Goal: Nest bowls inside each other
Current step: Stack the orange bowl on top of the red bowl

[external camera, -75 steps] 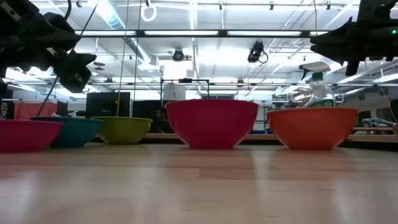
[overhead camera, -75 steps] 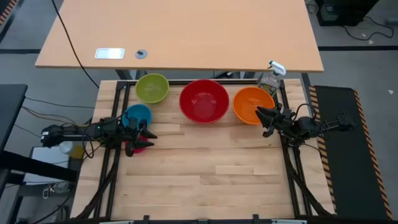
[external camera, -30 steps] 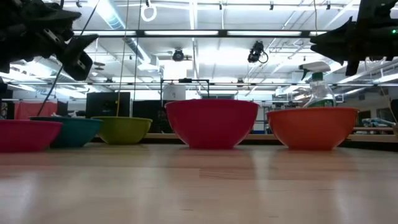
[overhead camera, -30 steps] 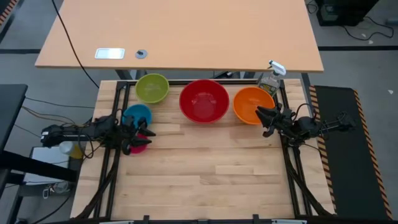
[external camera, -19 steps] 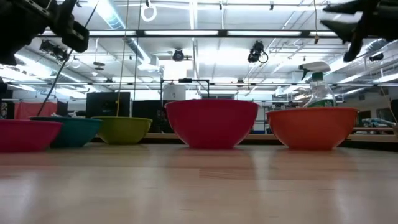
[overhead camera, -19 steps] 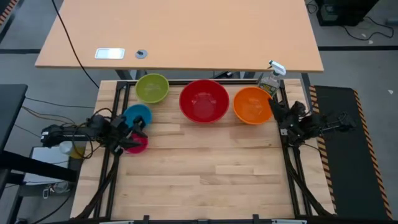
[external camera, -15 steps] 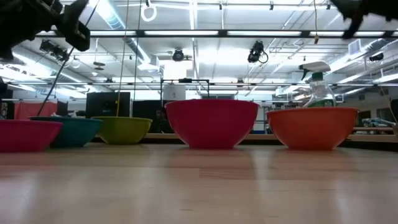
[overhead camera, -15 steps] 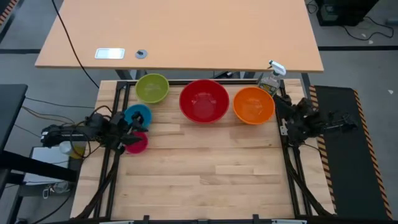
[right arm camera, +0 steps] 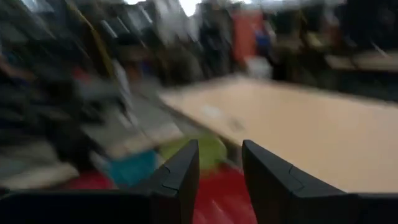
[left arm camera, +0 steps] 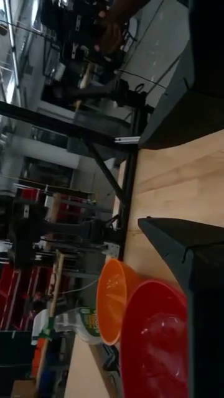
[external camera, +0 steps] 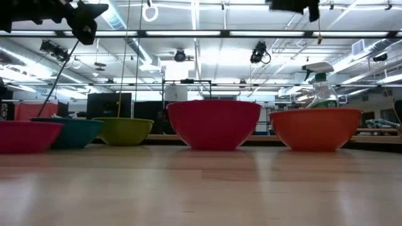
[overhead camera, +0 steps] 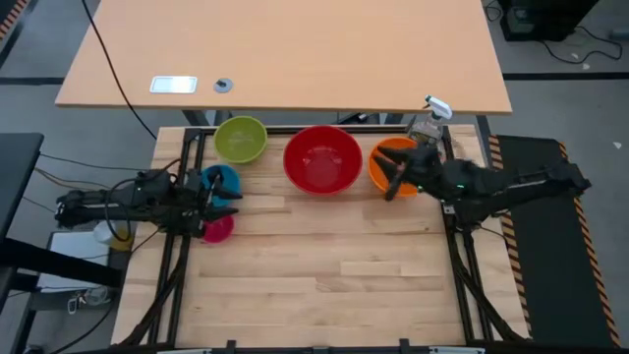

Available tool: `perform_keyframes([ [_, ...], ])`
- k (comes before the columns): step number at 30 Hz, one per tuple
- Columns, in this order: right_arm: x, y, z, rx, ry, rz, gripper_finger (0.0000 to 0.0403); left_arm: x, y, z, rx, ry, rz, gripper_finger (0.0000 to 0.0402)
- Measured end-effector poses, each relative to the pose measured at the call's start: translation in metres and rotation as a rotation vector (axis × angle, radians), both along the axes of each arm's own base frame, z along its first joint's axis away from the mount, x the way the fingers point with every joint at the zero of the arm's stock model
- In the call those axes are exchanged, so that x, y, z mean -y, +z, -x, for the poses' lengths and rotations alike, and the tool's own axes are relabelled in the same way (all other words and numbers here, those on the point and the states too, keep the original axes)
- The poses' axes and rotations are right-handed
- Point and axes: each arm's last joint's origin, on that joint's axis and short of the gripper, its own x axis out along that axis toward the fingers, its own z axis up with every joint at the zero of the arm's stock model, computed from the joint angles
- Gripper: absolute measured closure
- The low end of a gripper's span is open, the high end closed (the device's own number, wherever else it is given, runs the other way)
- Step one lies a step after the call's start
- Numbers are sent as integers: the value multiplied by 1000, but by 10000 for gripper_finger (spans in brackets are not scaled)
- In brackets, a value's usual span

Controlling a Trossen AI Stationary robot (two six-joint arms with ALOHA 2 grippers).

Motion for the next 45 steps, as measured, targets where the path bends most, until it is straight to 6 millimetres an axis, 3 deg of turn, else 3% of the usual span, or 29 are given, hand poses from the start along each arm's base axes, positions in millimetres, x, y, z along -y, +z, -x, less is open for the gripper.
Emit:
perform_keyframes([
  [6, 14, -9, -20, -520, -125, -285, 273, 0, -3, -7, -32, 3, 0, 209],
  [10, 13, -25, -36, -859, -128, -331, 267, -2, -3, -10, -36, 56, -21, 209],
  [14, 11, -49, -43, -1172, -153, -394, 241, -3, -5, -13, -52, 96, -20, 209],
  [17, 11, -64, -43, -1301, -213, -441, 203, -3, -5, -13, -52, 98, -23, 209],
  [23, 3, -91, -40, -1426, -253, -454, 126, -3, -6, -13, -62, 98, -24, 209],
  [27, 5, -107, -29, -1473, -260, -449, 119, -3, -7, -13, -78, 97, -24, 209],
  [38, 15, -142, -13, -1456, -229, -442, 177, -3, -7, -13, -78, 97, -24, 209],
  [45, 16, -147, -10, -1468, -251, -406, 244, -3, -7, -13, -77, 97, -41, 209],
])
